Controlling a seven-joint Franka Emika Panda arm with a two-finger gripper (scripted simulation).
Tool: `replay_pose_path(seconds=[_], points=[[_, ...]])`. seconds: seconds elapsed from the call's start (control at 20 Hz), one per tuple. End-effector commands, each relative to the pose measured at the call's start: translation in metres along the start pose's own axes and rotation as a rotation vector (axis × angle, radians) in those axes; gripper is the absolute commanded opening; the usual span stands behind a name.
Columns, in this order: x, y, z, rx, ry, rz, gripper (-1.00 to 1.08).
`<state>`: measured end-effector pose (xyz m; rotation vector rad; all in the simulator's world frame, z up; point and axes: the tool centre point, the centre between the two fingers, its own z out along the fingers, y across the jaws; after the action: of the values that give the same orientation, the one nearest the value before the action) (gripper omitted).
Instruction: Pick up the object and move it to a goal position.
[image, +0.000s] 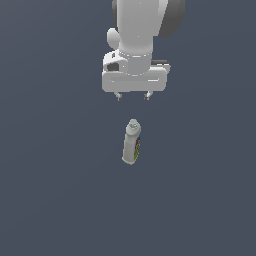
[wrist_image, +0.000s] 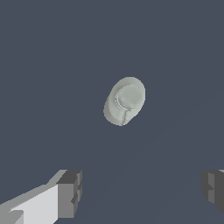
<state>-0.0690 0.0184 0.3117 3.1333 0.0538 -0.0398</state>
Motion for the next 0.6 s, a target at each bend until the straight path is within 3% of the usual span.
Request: replay_pose_path(seconds=[0.0, 0.55], points=[[0.0, 0.0, 0.0, 0.0, 0.0, 0.0, 1.0], [-0.0035, 0.0023, -0.0003, 0.008, -0.025, -0.029, 1.0]])
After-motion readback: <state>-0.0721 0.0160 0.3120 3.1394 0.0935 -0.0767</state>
